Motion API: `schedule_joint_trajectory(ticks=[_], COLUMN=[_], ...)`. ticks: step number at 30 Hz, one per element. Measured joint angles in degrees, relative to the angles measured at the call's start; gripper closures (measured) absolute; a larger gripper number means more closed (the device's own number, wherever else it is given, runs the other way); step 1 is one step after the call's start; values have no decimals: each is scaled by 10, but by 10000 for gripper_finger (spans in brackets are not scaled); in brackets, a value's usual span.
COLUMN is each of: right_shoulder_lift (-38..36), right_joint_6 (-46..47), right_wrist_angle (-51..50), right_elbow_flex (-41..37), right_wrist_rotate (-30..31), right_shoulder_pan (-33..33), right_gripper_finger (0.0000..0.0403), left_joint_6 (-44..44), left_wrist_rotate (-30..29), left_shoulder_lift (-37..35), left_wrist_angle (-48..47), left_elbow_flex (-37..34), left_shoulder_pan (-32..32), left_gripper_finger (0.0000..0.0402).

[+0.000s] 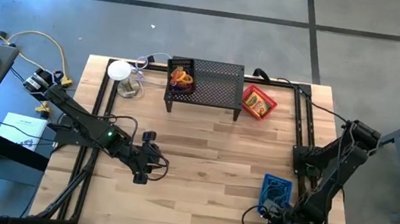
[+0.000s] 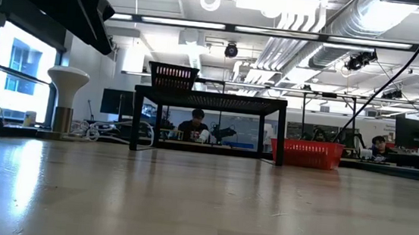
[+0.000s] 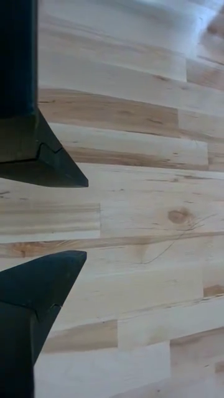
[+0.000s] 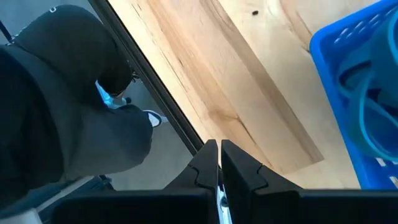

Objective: Pick & Place Office Desk Supplies
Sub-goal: Put the blue basket on the shelf

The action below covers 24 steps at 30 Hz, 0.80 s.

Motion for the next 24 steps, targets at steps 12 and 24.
schedule_joint_trajectory(ticks=[12,24], right_shoulder_lift=[1,2], right_joint_6=[-40,-13], right_wrist_angle=[12,16], right_elbow_flex=[0,0], right_wrist_rotate=[29,87], right_shoulder_pan=[0,-4], right_gripper_finger=[395,363], left_joint_6=[0,-4], left_wrist_rotate=[0,2], left_shoulder_lift=[0,0], left_wrist_angle=[0,0], left_elbow_flex=[0,0], left_shoulder_pan=[0,0], left_gripper_finger=[233,233])
